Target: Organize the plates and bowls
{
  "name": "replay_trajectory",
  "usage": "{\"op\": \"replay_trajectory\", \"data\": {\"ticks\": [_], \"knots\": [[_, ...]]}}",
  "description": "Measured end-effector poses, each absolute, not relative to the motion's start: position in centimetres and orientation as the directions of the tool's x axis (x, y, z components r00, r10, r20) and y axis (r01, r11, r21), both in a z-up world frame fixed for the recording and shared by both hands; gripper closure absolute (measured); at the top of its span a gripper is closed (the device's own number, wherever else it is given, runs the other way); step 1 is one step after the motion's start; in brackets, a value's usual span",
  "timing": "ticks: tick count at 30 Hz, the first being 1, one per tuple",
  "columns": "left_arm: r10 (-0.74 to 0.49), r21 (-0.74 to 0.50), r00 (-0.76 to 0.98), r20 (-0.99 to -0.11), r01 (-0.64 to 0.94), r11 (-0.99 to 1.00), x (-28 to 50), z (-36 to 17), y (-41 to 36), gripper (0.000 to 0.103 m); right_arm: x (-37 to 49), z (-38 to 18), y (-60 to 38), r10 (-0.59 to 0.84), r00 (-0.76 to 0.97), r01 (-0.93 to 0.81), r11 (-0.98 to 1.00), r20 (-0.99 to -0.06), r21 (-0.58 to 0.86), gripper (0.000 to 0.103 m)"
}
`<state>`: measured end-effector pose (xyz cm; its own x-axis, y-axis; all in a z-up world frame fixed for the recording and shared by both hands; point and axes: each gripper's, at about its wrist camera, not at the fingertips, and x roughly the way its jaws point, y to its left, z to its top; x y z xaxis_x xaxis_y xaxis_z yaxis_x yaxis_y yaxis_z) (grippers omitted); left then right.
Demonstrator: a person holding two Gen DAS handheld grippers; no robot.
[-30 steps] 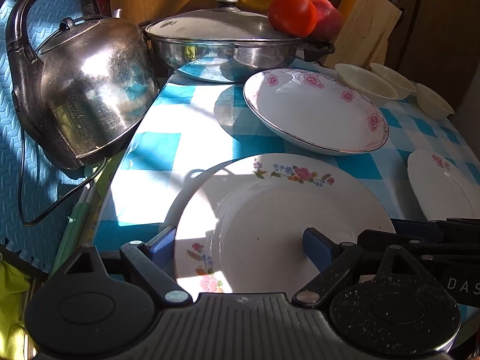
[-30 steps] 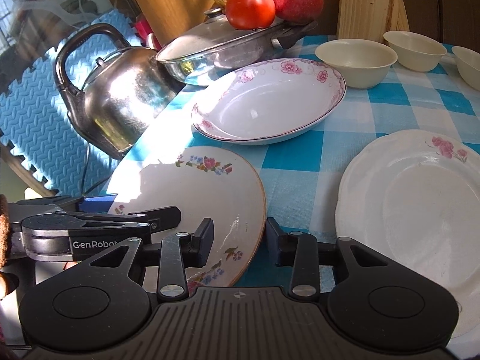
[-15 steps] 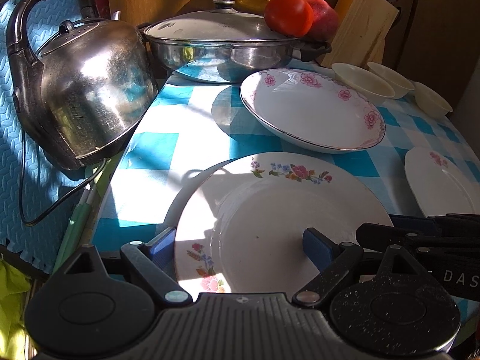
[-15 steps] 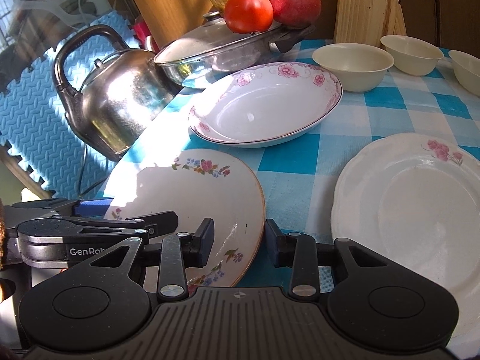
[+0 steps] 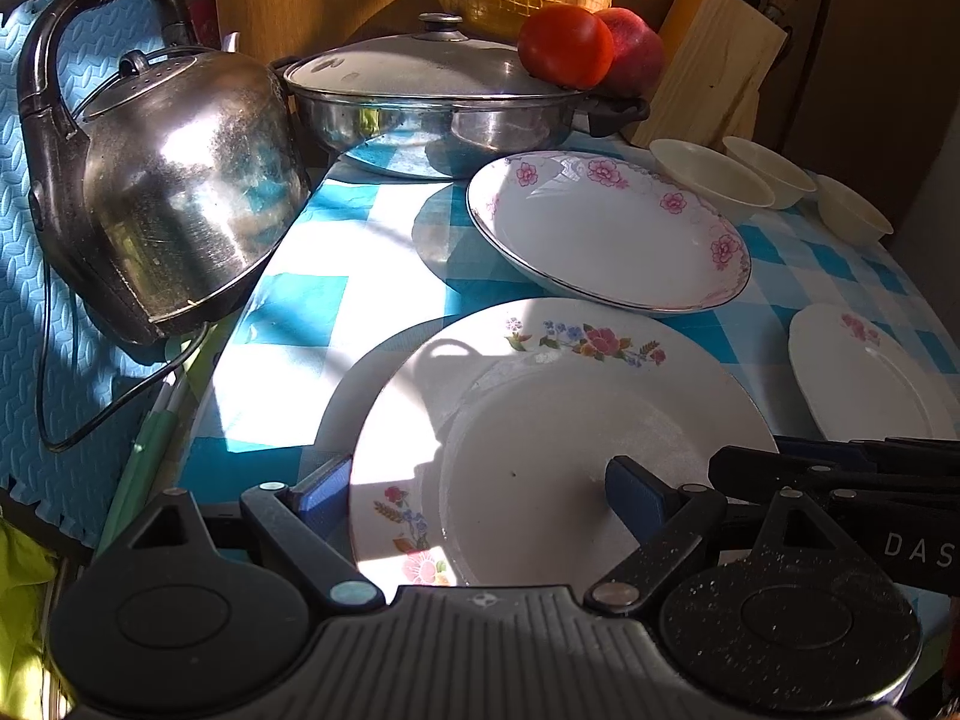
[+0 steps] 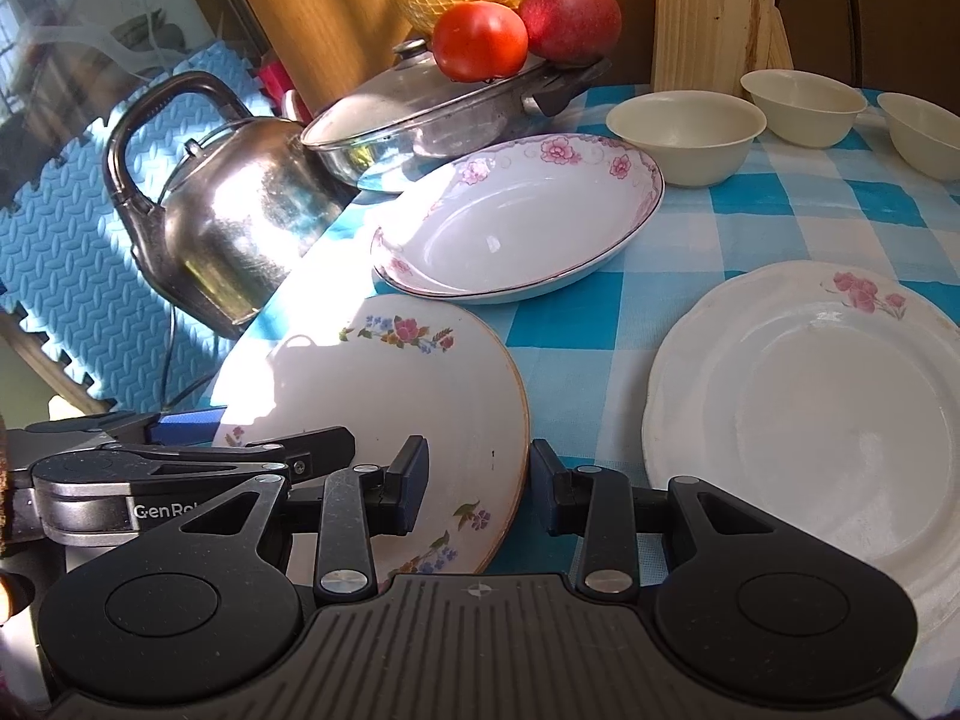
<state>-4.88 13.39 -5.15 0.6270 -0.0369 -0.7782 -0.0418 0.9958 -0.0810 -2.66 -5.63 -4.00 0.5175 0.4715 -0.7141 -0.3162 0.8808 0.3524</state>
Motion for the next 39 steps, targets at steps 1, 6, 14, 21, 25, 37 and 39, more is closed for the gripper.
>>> {"op": "replay_trajectory", "data": {"ticks": [1, 6, 14, 21, 25, 37, 39], "knots": [[-0.039, -0.085, 0.625, -0.779, -0.043, 0.995, -4.9, -5.1, 13.4, 0.02, -2.7, -3.9, -5.7, 0.472, 0.52, -0.313, 0.881, -0.712, 0.355, 0.059], [-0.05, -0.09, 0.633, -0.773, -0.032, 0.995, -5.1, -4.8, 12.9, 0.02, -2.7, -3.7, -6.3, 0.466, 0.526, -0.291, 0.885, -0.711, 0.365, 0.059], [-0.06, -0.094, 0.633, -0.772, -0.02, 0.995, -5.2, -4.6, 12.2, 0.02, -3.1, -3.1, -7.2, 0.47, 0.542, -0.28, 0.882, -0.696, 0.378, 0.059], [-0.067, -0.083, 0.634, -0.77, 0.005, 0.997, -5.4, -4.5, 11.3, 0.02, -3.4, -3.1, -8.0, 0.458, 0.549, -0.26, 0.889, -0.7, 0.377, 0.059], [-0.072, -0.084, 0.635, -0.769, 0.011, 0.996, -5.5, -4.4, 11.0, 0.02, -3.6, -3.0, -8.4, 0.457, 0.551, -0.255, 0.889, -0.698, 0.38, 0.059], [-0.072, -0.052, 0.657, -0.75, 0.05, 0.997, -5.9, -4.0, 9.4, 0.02, -4.7, -2.5, -9.7, 0.447, 0.58, -0.235, 0.892, -0.681, 0.386, 0.059], [-0.075, -0.051, 0.656, -0.751, 0.056, 0.997, -5.9, -3.9, 9.1, 0.02, -4.7, -2.5, -10.0, 0.441, 0.583, -0.225, 0.895, -0.682, 0.386, 0.059]]}}
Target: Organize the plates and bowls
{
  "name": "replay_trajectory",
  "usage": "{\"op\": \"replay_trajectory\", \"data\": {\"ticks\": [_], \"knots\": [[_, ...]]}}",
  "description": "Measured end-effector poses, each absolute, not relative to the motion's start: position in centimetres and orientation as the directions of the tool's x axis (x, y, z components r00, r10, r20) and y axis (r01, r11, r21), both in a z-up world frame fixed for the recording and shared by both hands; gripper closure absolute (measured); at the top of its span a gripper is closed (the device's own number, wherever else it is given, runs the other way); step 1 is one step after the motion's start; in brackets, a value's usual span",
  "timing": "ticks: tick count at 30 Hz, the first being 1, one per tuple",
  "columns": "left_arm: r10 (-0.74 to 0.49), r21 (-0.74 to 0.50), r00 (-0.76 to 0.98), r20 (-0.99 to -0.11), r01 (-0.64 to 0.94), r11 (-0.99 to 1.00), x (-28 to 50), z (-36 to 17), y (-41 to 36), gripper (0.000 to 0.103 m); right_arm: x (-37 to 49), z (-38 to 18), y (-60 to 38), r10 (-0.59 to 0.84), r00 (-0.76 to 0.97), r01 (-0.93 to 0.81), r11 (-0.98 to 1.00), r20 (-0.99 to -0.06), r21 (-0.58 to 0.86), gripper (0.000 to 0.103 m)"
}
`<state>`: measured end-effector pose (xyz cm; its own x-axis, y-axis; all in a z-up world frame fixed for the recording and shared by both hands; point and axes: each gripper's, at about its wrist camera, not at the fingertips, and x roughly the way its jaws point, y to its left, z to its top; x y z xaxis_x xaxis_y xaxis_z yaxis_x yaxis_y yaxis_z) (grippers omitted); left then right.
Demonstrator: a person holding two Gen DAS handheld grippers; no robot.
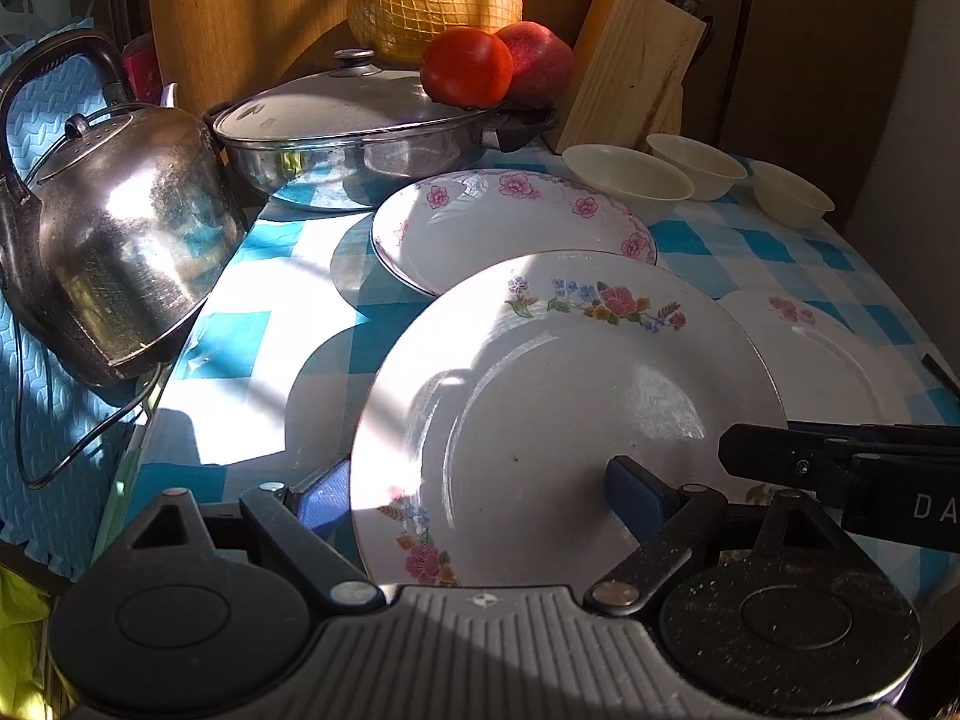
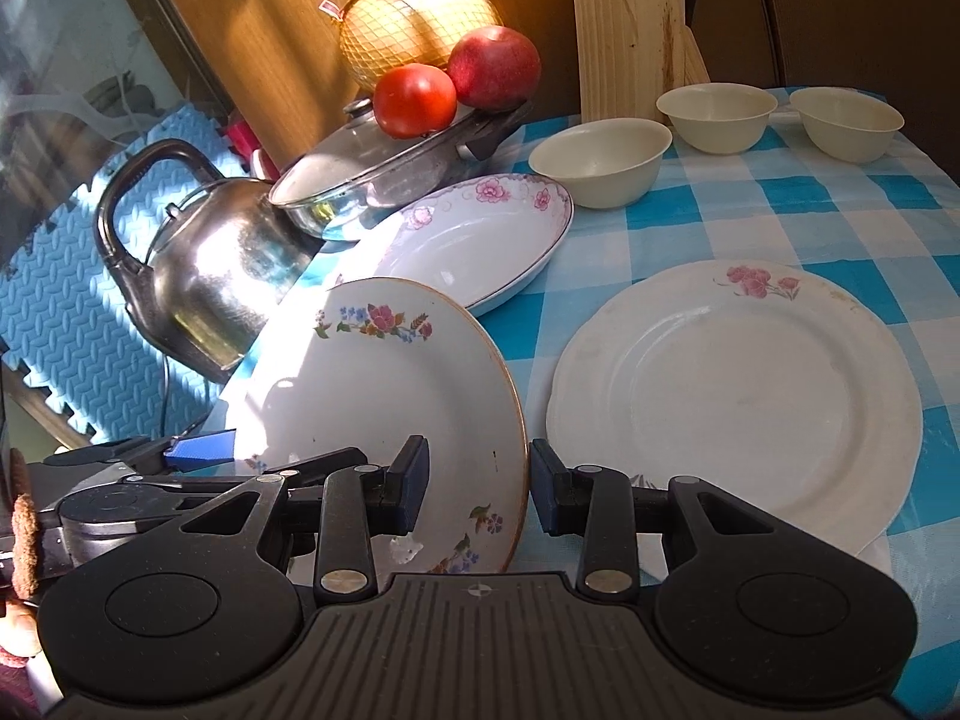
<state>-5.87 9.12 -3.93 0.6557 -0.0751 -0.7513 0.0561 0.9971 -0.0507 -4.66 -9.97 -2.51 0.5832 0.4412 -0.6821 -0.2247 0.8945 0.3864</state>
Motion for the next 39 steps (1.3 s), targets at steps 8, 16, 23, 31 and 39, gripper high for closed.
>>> {"op": "replay_trajectory", "data": {"ticks": [8, 16, 23, 31, 39], "knots": [[-0.098, -0.048, 0.671, -0.735, 0.093, 0.995, -5.5, -3.1, 7.2, 0.02, -4.8, -2.6, -11.8, 0.413, 0.605, -0.17, 0.902, -0.681, 0.396, 0.059], [-0.114, -0.022, 0.677, -0.727, 0.143, 0.989, -4.5, -2.5, 4.3, 0.02, -5.0, -2.3, -14.6, 0.373, 0.644, -0.101, 0.907, -0.668, 0.409, 0.059], [-0.134, -0.01, 0.669, -0.731, 0.185, 0.983, -3.6, -2.4, 1.6, 0.02, -5.0, -2.6, -17.1, 0.335, 0.663, -0.044, 0.91, -0.669, 0.412, 0.059], [-0.159, 0.004, 0.658, -0.736, 0.238, 0.971, -2.5, -2.6, -2.0, 0.02, -5.2, -2.9, -20.2, 0.289, 0.687, 0.029, 0.906, -0.667, 0.422, 0.058], [-0.174, 0.003, 0.631, -0.756, 0.269, 0.963, -1.1, -3.3, -4.7, 0.021, -4.8, -3.7, -22.6, 0.25, 0.691, 0.096, 0.899, -0.678, 0.428, 0.058]]}}
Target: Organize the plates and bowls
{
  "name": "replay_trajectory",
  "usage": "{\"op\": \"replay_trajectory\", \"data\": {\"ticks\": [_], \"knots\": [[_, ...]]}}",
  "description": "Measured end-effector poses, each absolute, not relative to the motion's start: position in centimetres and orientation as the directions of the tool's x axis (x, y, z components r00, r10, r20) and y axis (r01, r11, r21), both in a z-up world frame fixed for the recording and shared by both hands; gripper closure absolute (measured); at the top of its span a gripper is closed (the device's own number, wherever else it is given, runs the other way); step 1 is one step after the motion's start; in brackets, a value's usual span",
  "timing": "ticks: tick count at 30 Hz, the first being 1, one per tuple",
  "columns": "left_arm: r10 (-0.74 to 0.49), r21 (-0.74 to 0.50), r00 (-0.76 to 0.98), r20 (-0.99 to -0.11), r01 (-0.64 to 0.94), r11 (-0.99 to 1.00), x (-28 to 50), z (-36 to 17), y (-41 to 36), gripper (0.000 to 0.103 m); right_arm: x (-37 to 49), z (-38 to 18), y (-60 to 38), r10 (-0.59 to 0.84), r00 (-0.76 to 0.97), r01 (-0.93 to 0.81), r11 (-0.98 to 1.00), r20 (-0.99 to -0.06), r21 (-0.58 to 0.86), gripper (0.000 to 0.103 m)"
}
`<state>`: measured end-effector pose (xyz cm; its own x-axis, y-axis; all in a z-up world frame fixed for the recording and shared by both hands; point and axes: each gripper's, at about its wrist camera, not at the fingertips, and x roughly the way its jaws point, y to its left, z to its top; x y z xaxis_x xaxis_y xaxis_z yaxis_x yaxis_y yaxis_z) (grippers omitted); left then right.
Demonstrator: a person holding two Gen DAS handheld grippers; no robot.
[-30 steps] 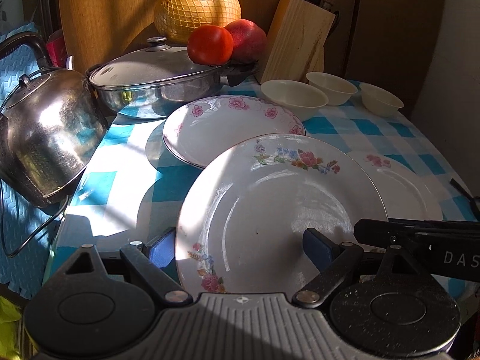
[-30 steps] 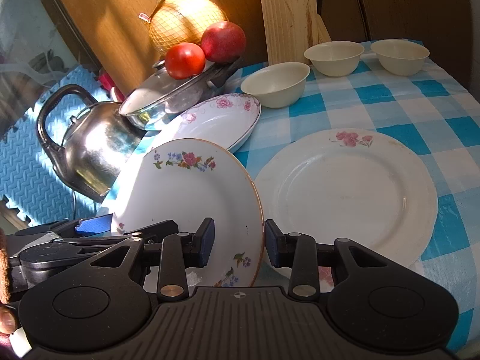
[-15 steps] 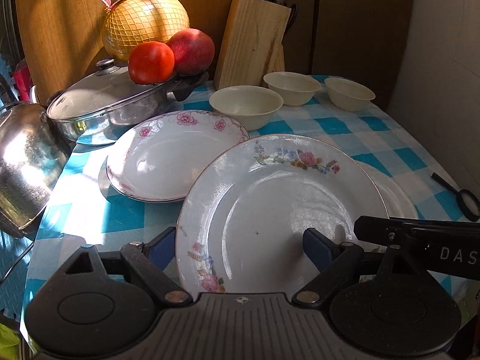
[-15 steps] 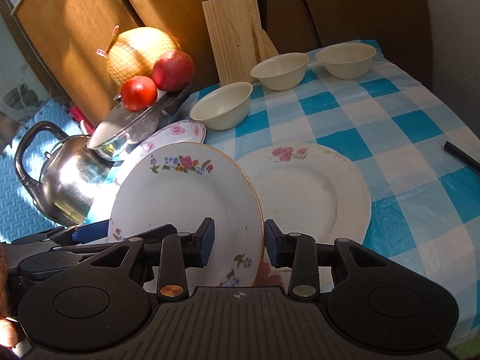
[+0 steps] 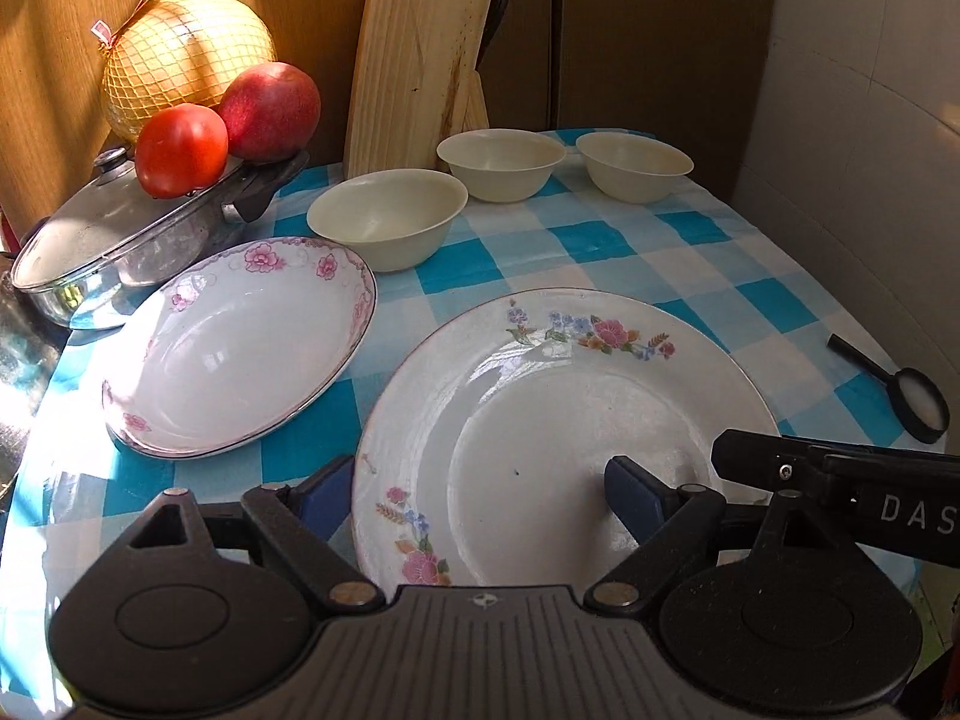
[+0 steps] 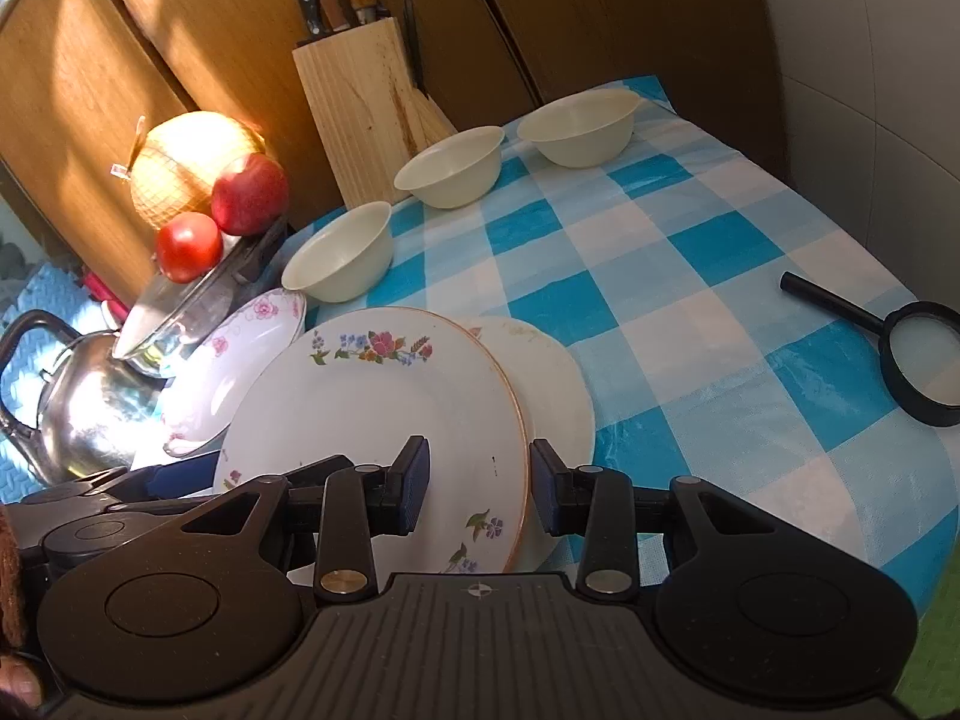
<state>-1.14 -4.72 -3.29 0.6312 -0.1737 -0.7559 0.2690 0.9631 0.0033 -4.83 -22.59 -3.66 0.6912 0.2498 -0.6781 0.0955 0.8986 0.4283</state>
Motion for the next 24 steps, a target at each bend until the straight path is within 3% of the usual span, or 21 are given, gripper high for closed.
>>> {"op": "replay_trajectory", "data": {"ticks": [6, 8, 11, 24], "knots": [[-0.168, 0.021, 0.628, -0.76, 0.282, 0.959, -0.4, -3.8, -6.1, 0.023, -4.3, -4.1, -23.5, 0.221, 0.696, 0.129, 0.897, -0.683, 0.422, 0.058], [-0.203, 0.012, 0.626, -0.753, 0.321, 0.947, -0.4, -3.6, -6.6, 0.042, -4.1, -4.1, -23.6, 0.221, 0.701, 0.126, 0.897, -0.678, 0.424, 0.061], [-0.192, 0.025, 0.612, -0.768, 0.328, 0.944, 0.3, -3.9, -7.3, 0.039, -3.5, -4.3, -23.9, 0.196, 0.7, 0.155, 0.897, -0.687, 0.414, 0.065], [-0.205, 0.08, 0.655, -0.728, 0.377, 0.923, -0.6, -3.1, -7.7, 0.032, -2.9, -3.9, -24.6, 0.062, 0.733, 0.234, 0.912, -0.677, 0.337, 0.057]]}}
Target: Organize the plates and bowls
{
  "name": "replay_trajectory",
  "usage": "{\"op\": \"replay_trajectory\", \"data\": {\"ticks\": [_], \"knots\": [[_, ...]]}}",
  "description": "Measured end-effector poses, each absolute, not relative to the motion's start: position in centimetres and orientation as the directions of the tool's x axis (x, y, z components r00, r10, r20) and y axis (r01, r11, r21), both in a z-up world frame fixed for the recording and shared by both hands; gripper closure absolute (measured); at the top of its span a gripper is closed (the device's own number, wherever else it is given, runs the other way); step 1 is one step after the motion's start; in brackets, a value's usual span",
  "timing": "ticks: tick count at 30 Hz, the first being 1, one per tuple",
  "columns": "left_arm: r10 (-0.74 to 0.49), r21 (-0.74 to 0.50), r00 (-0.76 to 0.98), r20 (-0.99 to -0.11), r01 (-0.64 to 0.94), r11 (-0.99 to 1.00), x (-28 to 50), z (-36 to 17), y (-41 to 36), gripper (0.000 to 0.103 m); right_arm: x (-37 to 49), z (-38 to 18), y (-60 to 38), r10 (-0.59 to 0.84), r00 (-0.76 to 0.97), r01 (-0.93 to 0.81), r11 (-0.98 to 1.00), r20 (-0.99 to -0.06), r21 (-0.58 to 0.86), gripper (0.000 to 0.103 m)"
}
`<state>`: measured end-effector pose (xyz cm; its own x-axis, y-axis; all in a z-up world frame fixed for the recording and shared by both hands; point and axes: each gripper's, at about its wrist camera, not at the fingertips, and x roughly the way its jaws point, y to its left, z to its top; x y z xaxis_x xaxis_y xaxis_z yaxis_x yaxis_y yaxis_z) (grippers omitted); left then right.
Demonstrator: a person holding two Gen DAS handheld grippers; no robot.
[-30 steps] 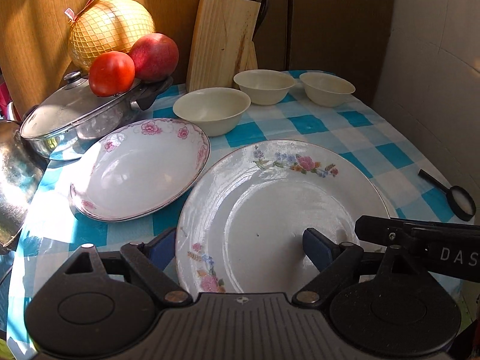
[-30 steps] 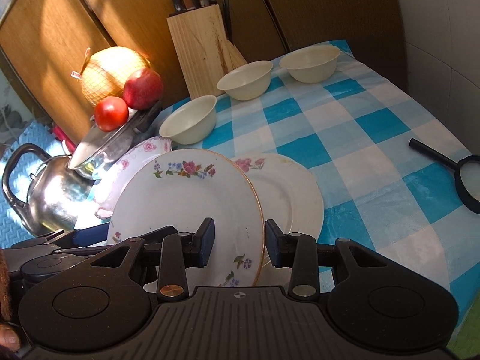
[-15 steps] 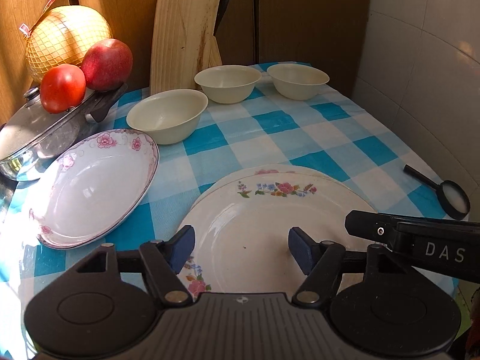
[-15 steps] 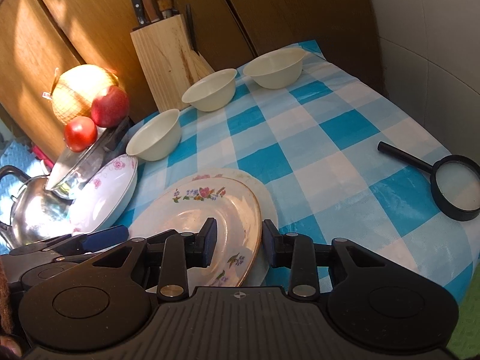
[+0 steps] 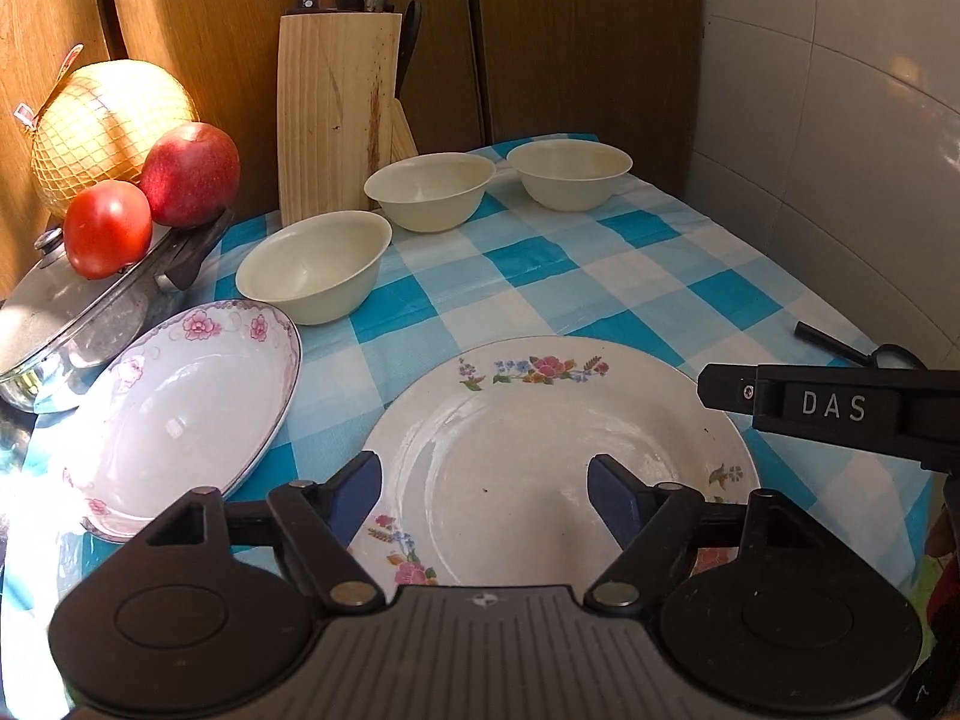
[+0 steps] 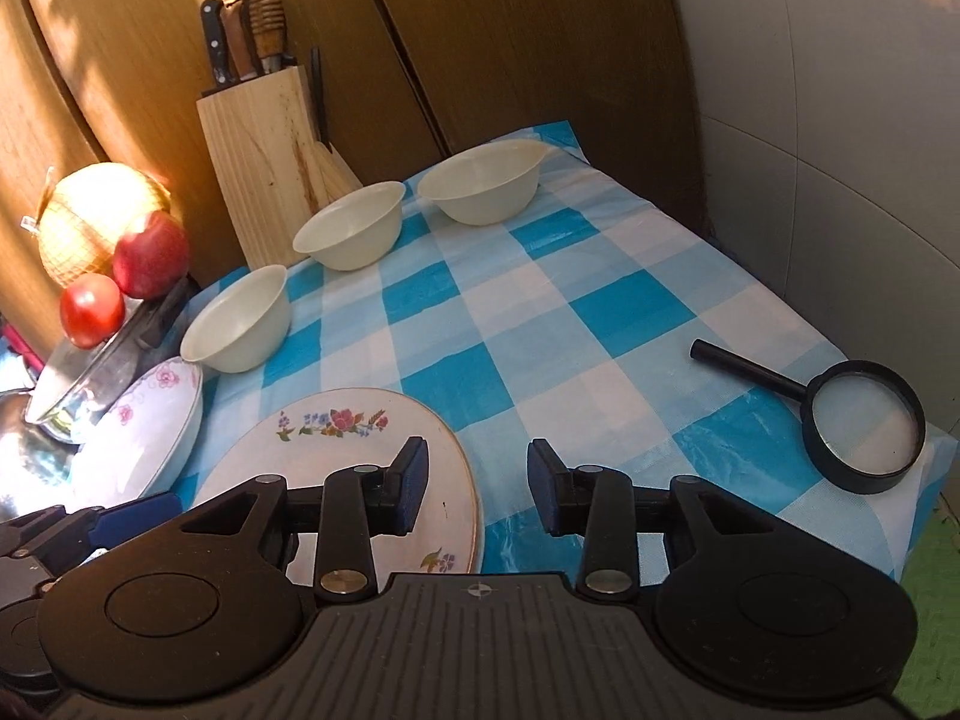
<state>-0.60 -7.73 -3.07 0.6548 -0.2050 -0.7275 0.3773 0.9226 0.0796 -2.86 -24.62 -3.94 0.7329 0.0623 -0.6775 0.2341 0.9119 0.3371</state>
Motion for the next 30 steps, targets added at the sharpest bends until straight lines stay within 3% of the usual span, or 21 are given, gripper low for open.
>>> {"op": "replay_trajectory", "data": {"ticks": [19, 30], "knots": [[-0.098, 0.155, 0.748, -0.656, 0.261, 0.953, 0.1, -1.7, -3.2, 0.029, 0.3, -1.6, -17.3, 0.165, 0.773, 0.022, 0.958, -0.612, 0.286, 0.054], [-0.001, 0.151, 0.752, -0.659, 0.133, 0.98, 2.4, -1.7, 1.5, 0.028, 3.7, -1.6, -13.0, 0.248, 0.745, -0.083, 0.956, -0.619, 0.282, 0.053]]}}
